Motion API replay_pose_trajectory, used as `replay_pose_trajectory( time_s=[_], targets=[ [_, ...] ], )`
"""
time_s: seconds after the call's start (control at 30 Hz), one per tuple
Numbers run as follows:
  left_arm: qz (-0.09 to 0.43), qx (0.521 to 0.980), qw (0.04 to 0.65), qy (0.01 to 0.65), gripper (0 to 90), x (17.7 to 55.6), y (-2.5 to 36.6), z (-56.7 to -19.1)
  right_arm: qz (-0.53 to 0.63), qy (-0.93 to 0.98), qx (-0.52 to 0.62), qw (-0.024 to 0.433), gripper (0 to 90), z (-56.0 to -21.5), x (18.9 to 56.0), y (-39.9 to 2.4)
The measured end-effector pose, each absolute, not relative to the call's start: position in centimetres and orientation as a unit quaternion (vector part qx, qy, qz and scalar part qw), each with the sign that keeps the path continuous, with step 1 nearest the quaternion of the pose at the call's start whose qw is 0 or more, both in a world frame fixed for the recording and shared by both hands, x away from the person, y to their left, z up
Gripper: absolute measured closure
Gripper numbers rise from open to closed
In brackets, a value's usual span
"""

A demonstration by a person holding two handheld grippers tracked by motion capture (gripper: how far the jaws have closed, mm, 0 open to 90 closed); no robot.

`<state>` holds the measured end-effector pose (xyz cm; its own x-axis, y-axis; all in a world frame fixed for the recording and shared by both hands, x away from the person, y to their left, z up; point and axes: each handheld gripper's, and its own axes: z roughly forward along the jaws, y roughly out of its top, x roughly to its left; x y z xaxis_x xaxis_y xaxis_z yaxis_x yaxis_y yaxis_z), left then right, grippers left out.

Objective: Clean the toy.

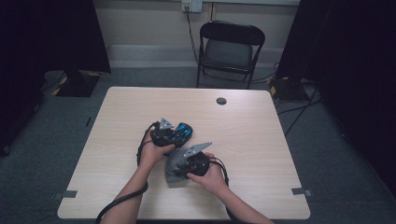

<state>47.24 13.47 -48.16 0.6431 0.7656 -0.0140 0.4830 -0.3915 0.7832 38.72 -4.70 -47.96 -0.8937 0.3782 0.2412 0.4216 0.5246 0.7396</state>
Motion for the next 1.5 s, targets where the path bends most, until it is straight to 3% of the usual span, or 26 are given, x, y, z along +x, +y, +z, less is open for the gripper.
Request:
replay_pose_trajectory(
  time_s=[0.6, 1.5],
  targets=[
    [0.179, 0.815, 0.396, 0.382, 42.5, 47.2, 13.5, -48.2, -0.437, -0.880, -0.179, 0.048, 77.7, -47.3, 37.0, -5.4],
    [0.180, 0.815, 0.396, 0.382, 42.5, 47.0, 13.6, -48.2, -0.450, -0.854, -0.260, -0.016, 77.6, -44.0, 40.3, -14.1]
  ],
)
